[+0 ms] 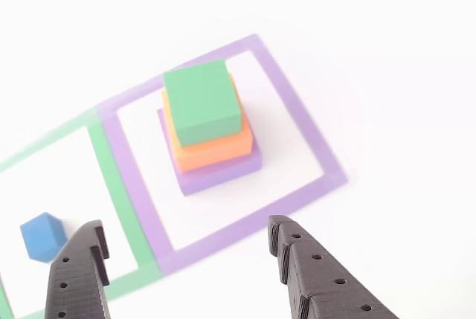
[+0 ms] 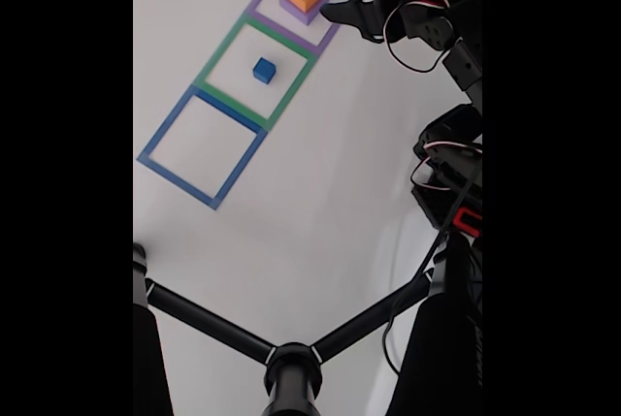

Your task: Tower of hanoi

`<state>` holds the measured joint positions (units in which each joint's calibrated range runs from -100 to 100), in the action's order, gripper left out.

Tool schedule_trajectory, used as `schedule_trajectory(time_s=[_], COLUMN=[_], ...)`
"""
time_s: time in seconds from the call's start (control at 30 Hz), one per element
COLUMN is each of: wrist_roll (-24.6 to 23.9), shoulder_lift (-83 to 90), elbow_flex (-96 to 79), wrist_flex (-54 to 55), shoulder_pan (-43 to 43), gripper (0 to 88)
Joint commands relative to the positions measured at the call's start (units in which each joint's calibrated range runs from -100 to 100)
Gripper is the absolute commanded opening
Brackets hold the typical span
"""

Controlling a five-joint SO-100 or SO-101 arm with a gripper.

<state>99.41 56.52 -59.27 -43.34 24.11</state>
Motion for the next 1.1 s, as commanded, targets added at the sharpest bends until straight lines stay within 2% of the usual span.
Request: schedule_trajectory(time_s=[0.0,0.3,0.57,1.07], wrist_roll=[0.6,0.6,0.6,0.6], shoulder_lift=[-2.9,-12.1,-21.7,-30.6], elbow_flex=[-4.3,-15.3,-18.9,-18.9], wrist_flex=[12.0,38.8,56.4,68.7], shoulder_pan=[1.9,2.0,-0.6,0.5], gripper=[29.4,33.5,35.3,36.5])
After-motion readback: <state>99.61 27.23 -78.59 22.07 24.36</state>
